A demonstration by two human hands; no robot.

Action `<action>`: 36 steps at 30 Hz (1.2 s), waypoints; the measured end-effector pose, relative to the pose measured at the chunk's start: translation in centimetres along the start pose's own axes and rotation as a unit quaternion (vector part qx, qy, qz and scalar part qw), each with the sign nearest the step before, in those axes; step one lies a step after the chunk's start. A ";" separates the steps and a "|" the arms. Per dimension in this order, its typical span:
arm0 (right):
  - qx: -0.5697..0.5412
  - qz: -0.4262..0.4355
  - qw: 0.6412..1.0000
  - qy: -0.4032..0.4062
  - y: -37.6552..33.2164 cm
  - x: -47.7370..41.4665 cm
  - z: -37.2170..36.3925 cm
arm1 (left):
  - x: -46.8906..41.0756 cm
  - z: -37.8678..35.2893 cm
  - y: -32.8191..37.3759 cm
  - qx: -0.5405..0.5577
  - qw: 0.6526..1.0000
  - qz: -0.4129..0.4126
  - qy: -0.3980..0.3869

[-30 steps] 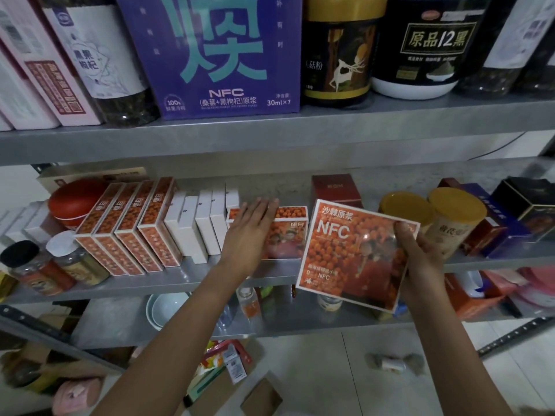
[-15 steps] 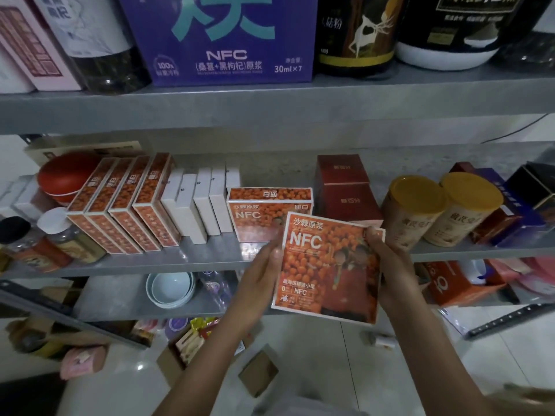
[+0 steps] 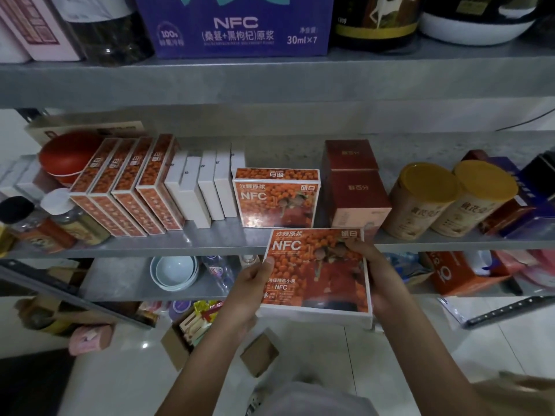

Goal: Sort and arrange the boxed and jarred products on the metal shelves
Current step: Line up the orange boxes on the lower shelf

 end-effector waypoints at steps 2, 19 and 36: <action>-0.001 -0.003 1.000 0.012 0.2 0.1 -0.3 | 0.4 0.4 0.9 -0.133 0.990 -0.041 0.032; 0.067 0.067 0.976 0.194 -0.2 2.0 0.7 | 4.5 -1.7 3.9 -0.270 0.911 -0.312 0.004; 0.263 0.376 0.868 0.189 -3.7 4.0 -2.1 | 6.7 -2.3 6.5 -0.322 0.867 -0.373 0.076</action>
Point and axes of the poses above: each hand's wrist, its own x-axis away from the middle knuckle, its own z-axis out of the back of the hand, y = z × x, the point moved 6 cm from there along -x, towards the middle knuckle, and after that the axes turned 11 degrees about -y, right-handed, at the moved point
